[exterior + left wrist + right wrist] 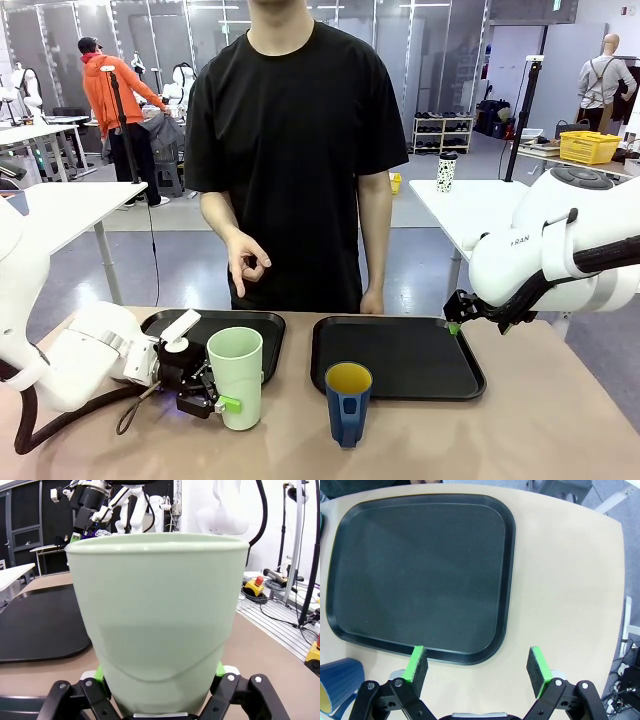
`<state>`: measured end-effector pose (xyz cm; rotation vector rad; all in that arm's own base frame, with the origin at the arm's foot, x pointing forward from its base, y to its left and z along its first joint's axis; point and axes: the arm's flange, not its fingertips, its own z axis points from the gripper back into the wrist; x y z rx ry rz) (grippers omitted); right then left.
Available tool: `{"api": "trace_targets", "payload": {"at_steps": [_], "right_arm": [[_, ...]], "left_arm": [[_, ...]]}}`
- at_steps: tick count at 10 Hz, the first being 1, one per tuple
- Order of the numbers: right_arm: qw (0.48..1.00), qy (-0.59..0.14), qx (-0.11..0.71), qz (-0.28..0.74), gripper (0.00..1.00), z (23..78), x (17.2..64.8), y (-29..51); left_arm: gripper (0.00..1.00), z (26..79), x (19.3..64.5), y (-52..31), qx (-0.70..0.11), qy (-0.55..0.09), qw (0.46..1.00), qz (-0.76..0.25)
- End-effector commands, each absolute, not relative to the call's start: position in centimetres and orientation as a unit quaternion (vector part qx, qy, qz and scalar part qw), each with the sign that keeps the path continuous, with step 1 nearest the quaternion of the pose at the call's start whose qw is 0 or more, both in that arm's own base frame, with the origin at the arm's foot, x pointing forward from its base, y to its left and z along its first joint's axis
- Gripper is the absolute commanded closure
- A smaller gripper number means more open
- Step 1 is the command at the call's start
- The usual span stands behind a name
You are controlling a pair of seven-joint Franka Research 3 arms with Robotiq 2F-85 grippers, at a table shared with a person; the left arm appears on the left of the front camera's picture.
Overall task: Sort and store the cups by type.
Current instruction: Pick up the Reusable plastic cup.
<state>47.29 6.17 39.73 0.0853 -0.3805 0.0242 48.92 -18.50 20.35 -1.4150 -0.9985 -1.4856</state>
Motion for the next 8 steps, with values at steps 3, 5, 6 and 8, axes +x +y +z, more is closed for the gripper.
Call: {"api": "trace_targets", "payload": {"at_steps": [3, 5, 6, 8], "right_arm": [[0.981, -0.189, 0.044, 0.011, 0.00, 39.7, 47.3, 6.1], [0.981, -0.189, 0.044, 0.011, 0.00, 39.7, 47.3, 6.1], [0.981, -0.189, 0.044, 0.011, 0.00, 39.7, 47.3, 6.1], [0.981, -0.189, 0.044, 0.011, 0.00, 39.7, 47.3, 6.1]], "left_arm": [[0.50, 24.0, 45.4, -17.6, -0.538, -0.429, 0.406, -0.602], [0.50, 25.1, 44.4, -16.4, -0.532, -0.441, 0.401, -0.602], [0.50, 25.3, 44.2, -16.0, -0.528, -0.446, 0.405, -0.599], [0.50, 25.6, 44.2, -15.2, -0.508, -0.457, 0.416, -0.600]]}}
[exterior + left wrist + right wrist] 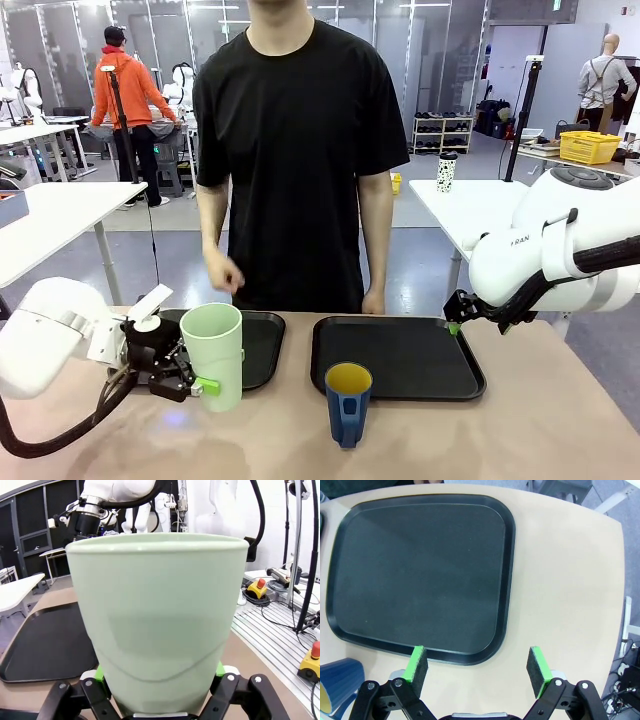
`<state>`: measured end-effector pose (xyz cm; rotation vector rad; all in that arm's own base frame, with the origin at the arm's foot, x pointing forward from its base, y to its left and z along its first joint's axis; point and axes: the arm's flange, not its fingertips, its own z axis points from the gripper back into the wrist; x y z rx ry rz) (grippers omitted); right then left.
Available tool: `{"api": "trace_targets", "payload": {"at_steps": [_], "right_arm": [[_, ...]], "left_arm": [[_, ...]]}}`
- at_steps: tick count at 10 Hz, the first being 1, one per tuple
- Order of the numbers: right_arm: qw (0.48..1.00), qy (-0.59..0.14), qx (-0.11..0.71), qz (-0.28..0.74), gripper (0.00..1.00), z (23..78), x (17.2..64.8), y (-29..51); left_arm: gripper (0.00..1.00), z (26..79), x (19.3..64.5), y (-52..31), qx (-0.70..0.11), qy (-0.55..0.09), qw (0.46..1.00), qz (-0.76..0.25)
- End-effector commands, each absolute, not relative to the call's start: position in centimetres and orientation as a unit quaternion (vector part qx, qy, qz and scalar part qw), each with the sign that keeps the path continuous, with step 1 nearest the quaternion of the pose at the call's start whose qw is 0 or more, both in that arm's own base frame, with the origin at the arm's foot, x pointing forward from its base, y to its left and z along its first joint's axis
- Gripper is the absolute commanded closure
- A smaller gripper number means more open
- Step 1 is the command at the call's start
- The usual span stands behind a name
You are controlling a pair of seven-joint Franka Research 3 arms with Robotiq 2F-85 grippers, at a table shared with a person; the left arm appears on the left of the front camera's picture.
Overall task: Sort and store the cups by type.
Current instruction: Pick up the Reusable plastic cup, then place the picked Reusable plastic cup into the Flat Tray indicated by the person.
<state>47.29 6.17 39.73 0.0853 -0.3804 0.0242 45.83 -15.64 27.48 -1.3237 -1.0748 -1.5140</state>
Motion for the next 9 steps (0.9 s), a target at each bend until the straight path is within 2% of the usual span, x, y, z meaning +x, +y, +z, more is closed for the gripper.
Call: {"api": "trace_targets", "payload": {"at_steps": [1, 2, 9], "right_arm": [[0.981, -0.189, 0.044, 0.011, 0.00, 39.7, 47.3, 6.1], [0.981, -0.189, 0.044, 0.011, 0.00, 39.7, 47.3, 6.1], [0.981, -0.189, 0.044, 0.011, 0.00, 39.7, 47.3, 6.1]], "left_arm": [[0.50, 25.8, 44.1, -14.9, -0.493, -0.463, 0.425, -0.602], [0.50, 27.5, 45.8, -15.6, -0.527, -0.428, 0.417, -0.603], [0.50, 27.5, 45.8, -15.6, -0.527, -0.428, 0.417, -0.603]]}}
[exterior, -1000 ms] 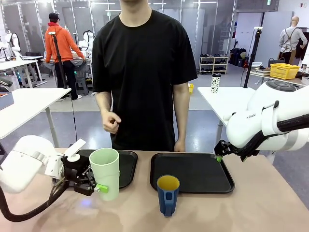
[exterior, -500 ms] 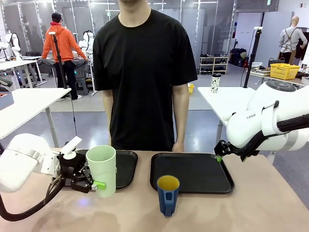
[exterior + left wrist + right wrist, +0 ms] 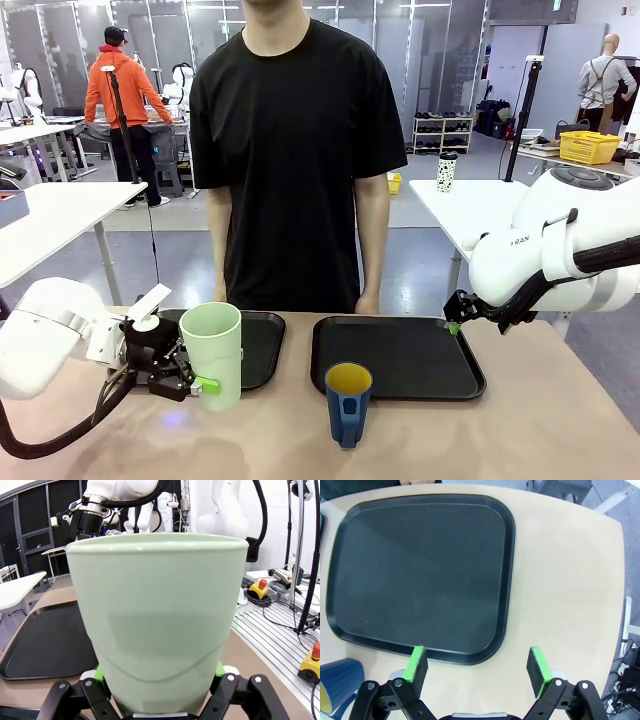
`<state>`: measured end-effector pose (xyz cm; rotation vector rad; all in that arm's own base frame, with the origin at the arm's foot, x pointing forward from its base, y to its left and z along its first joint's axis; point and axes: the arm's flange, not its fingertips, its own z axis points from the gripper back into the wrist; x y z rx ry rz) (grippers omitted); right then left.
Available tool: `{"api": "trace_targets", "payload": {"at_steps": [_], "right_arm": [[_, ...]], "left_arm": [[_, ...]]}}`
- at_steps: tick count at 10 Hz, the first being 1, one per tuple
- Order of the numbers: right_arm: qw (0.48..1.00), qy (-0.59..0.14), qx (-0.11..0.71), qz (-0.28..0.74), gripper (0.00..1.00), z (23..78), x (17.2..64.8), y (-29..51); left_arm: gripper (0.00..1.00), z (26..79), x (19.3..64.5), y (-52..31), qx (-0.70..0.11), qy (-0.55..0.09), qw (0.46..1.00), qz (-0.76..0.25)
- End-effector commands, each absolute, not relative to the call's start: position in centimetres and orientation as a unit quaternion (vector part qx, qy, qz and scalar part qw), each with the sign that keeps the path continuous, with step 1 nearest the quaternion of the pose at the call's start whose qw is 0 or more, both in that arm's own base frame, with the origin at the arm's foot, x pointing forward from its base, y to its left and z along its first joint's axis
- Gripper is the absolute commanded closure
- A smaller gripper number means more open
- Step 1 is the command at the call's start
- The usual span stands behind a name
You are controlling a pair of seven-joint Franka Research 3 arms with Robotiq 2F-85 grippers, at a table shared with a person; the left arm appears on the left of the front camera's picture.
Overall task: Sort and store the cups by type.
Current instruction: Place the picked Reusable plastic cup into the Flat Tray indicated by the person.
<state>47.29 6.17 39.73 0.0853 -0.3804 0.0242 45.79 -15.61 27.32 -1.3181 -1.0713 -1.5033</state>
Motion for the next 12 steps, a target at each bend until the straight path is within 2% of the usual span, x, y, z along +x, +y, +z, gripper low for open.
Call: {"api": "trace_targets", "payload": {"at_steps": [1, 12], "right_arm": [[0.981, -0.189, 0.044, 0.011, 0.00, 39.66, 47.27, 6.12], [0.981, -0.189, 0.044, 0.011, 0.00, 39.66, 47.27, 6.12]], "left_arm": [[0.50, 27.48, 45.83, -15.64, -0.527, -0.428, 0.417, -0.603], [0.50, 27.48, 45.83, -15.64, -0.527, -0.428, 0.417, -0.603]]}}
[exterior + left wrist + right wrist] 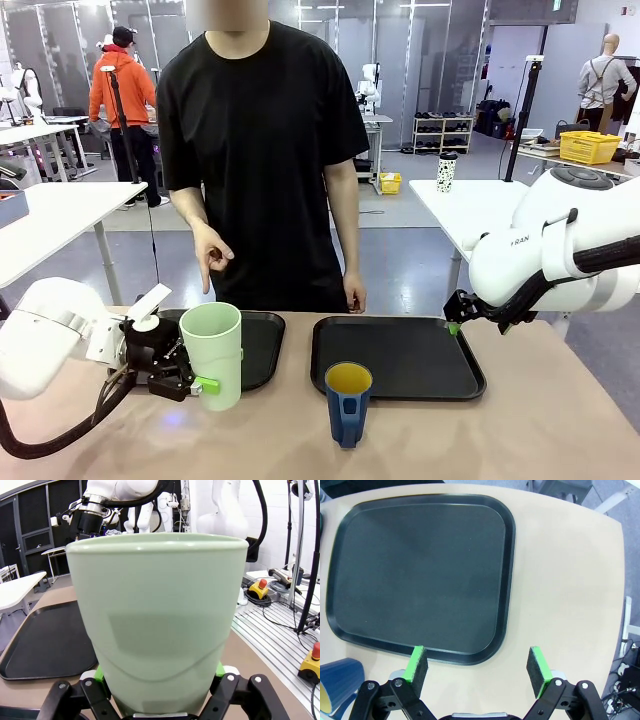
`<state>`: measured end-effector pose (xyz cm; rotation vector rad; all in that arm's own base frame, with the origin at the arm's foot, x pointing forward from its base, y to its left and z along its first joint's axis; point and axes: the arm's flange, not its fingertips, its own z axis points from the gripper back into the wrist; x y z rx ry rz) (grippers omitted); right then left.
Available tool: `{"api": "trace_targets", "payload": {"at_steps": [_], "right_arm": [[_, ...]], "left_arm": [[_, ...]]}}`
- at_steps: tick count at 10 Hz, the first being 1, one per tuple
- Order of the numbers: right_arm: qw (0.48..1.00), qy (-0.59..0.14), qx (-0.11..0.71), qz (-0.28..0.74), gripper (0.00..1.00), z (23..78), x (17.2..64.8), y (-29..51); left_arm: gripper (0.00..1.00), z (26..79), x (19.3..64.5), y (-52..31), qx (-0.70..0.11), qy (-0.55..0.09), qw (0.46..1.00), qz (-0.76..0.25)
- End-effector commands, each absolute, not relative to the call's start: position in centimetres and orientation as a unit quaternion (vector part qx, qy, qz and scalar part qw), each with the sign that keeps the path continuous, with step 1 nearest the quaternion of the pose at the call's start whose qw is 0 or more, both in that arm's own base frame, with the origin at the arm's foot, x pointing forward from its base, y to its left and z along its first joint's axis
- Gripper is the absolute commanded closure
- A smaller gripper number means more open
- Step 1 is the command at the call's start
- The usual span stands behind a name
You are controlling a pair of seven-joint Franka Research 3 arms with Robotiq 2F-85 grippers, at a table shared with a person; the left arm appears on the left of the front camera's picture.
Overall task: Sort and store the cups by type.
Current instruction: Place the picked Reusable plastic cup into the Flat Tray indicated by the person.
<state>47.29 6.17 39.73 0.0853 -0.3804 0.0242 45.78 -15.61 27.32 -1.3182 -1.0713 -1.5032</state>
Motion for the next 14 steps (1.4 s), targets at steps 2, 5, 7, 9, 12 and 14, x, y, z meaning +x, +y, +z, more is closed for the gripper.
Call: {"api": "trace_targets", "payload": {"at_steps": [2, 5, 7, 9, 12, 14], "right_arm": [[0.981, -0.189, 0.044, 0.011, 0.00, 39.7, 47.3, 6.1], [0.981, -0.189, 0.044, 0.011, 0.00, 39.7, 47.3, 6.1], [0.981, -0.189, 0.044, 0.011, 0.00, 39.7, 47.3, 6.1], [0.981, -0.189, 0.044, 0.011, 0.00, 39.7, 47.3, 6.1], [0.981, -0.189, 0.044, 0.011, 0.00, 39.7, 47.3, 6.1], [0.981, -0.189, 0.044, 0.011, 0.00, 39.7, 47.3, 6.1]], "left_arm": [[0.50, 27.5, 45.8, -15.6, -0.527, -0.428, 0.417, -0.603], [0.50, 27.5, 45.8, -15.6, -0.527, -0.428, 0.417, -0.603], [0.50, 27.5, 45.8, -15.6, -0.527, -0.428, 0.417, -0.603], [0.18, 27.3, 45.9, -15.4, -0.529, -0.423, 0.419, -0.605], [0.18, 28.0, 47.5, -12.6, -0.517, -0.437, 0.423, -0.602], [0.18, 28.8, 49.6, -9.7, -0.503, -0.455, 0.443, -0.586]]}}
